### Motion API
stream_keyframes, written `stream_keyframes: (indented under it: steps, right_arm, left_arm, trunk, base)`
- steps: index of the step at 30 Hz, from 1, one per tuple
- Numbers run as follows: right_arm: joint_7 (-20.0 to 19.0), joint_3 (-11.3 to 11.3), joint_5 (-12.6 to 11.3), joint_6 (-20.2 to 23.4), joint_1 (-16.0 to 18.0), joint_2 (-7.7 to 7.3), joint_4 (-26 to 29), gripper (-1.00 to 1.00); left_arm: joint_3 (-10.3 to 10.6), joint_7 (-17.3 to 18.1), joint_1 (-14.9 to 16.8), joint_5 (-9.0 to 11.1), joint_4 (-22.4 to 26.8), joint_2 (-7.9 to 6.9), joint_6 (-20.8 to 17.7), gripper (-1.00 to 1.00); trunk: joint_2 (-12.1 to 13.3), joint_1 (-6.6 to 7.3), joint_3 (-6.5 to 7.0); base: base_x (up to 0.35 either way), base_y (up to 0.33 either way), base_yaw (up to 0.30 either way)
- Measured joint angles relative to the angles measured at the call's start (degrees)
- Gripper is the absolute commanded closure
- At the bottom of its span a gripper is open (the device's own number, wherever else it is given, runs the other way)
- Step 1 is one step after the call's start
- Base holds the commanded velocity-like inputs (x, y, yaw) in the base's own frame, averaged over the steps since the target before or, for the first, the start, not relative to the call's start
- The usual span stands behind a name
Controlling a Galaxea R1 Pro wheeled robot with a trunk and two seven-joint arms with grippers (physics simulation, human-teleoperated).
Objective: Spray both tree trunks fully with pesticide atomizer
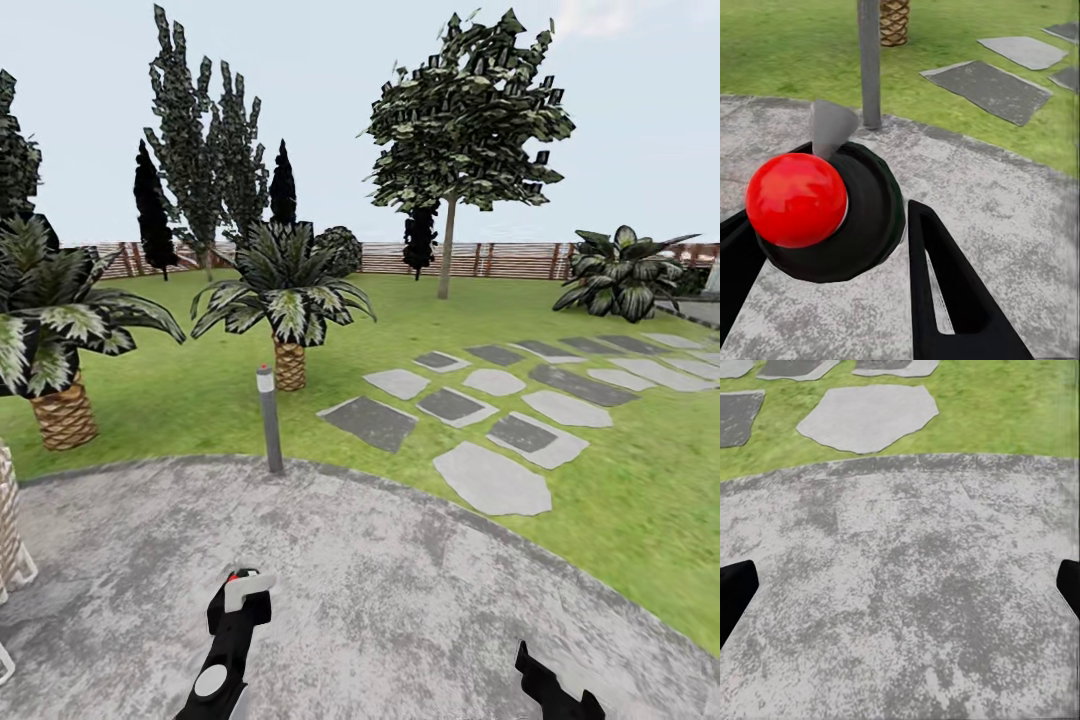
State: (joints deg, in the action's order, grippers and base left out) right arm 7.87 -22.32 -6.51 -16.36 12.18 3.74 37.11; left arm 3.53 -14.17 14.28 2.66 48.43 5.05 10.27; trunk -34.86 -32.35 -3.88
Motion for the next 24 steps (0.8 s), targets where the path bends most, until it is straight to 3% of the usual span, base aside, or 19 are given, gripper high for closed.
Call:
stream_keyframes:
  steps: [9, 12, 19, 24]
  right_arm:
    - [0.0, 0.0, 0.0, 0.0, 0.0, 0.0, 0.0, -1.0]
    - [0.0, 0.0, 0.0, 0.0, 0.0, 0.0, 0.0, -1.0]
    - [0.0, 0.0, 0.0, 0.0, 0.0, 0.0, 0.0, -1.0]
    - [0.0, 0.0, 0.0, 0.0, 0.0, 0.0, 0.0, -1.0]
  left_arm:
    - [0.0, 0.0, 0.0, 0.0, 0.0, 0.0, 0.0, 1.0]
    - [0.0, 0.0, 0.0, 0.0, 0.0, 0.0, -0.1, 1.0]
    - [0.0, 0.0, 0.0, -0.1, 0.0, 0.0, -0.1, 1.0]
    - [0.0, 0.0, 0.0, -0.1, 0.0, 0.0, -0.1, 1.0]
  trunk:
    - [0.0, 0.0, 0.0]
    - [1.2, 0.66, 0.54]
    - [4.0, 2.2, 1.8]
    - [4.0, 2.2, 1.8]
  base:
    - [0.0, 0.0, -0.267]
    - [0.0, 0.0, -0.213]
    - [0.0, 0.0, -0.071]
    - [0.0, 0.0, -0.012]
